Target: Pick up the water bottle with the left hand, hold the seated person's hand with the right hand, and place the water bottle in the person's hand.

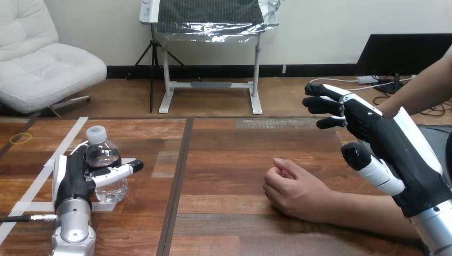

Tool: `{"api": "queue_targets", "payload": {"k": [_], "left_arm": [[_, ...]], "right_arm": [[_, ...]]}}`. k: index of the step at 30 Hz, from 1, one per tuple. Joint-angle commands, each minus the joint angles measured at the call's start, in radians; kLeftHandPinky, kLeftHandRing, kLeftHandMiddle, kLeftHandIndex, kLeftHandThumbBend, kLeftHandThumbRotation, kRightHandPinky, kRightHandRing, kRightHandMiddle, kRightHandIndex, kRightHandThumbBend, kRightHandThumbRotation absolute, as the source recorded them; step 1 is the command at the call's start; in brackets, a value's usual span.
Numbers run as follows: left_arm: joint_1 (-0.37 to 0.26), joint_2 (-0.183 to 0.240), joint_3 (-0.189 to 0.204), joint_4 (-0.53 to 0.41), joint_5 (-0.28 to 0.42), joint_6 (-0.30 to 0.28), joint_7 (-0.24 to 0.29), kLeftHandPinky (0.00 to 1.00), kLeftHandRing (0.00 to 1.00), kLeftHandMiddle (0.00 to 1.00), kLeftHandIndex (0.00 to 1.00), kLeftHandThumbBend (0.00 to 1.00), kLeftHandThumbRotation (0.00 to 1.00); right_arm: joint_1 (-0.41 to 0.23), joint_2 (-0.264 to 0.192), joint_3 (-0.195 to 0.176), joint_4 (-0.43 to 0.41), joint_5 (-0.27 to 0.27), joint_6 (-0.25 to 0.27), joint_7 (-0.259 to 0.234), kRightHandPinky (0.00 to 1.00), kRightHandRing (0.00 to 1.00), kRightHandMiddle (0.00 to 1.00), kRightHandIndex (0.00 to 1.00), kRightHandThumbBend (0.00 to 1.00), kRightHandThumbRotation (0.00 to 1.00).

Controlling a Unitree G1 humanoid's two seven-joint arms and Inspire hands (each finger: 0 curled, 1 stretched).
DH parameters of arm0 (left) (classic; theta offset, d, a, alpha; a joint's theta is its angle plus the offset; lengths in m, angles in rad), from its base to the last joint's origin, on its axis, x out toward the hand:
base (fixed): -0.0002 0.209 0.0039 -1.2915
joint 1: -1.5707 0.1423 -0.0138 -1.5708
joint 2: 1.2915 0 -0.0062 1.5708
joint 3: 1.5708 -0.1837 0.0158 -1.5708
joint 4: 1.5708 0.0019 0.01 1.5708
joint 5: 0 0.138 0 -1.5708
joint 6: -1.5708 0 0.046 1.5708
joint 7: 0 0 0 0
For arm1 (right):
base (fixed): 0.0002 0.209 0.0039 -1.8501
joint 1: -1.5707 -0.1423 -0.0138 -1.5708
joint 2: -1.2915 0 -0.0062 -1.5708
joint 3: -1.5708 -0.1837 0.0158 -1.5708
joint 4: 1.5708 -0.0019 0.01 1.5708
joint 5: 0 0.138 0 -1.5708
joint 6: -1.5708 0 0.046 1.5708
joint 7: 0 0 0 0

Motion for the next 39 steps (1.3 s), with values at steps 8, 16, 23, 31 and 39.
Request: {"api": "queue_targets", "payload": {"k": [8,16,23,31,39], "left_arm": [[-0.105,-0.015,0.001,0.013,-0.011,0.02,0.039,0.6,0.7,0.72,0.72,0.95,0.08],[-0.119,-0.021,0.003,0.023,-0.012,0.025,0.073,0.55,0.64,0.67,0.66,0.93,0.03],[-0.129,-0.027,0.006,0.03,-0.017,0.026,0.099,0.48,0.58,0.61,0.61,0.9,0.0],[-0.143,-0.028,-0.001,0.052,-0.008,0.015,0.13,0.4,0.5,0.54,0.56,0.86,0.0],[-0.151,-0.029,-0.009,0.067,0.003,0.01,0.154,0.37,0.46,0.5,0.52,0.79,0.0]], "right_arm": [[-0.029,-0.005,-0.015,-0.037,0.018,-0.026,-0.003,0.73,0.81,0.82,0.85,1.0,1.0],[-0.025,-0.004,-0.017,-0.039,0.022,-0.023,-0.004,0.74,0.81,0.82,0.85,1.0,1.0],[-0.023,-0.004,-0.019,-0.039,0.028,-0.025,-0.004,0.74,0.81,0.82,0.85,1.0,1.0],[-0.024,-0.004,-0.02,-0.034,0.036,-0.031,-0.003,0.74,0.81,0.82,0.85,1.0,1.0],[-0.025,-0.002,-0.02,-0.026,0.04,-0.043,-0.003,0.74,0.81,0.82,0.85,1.0,1.0]]}}
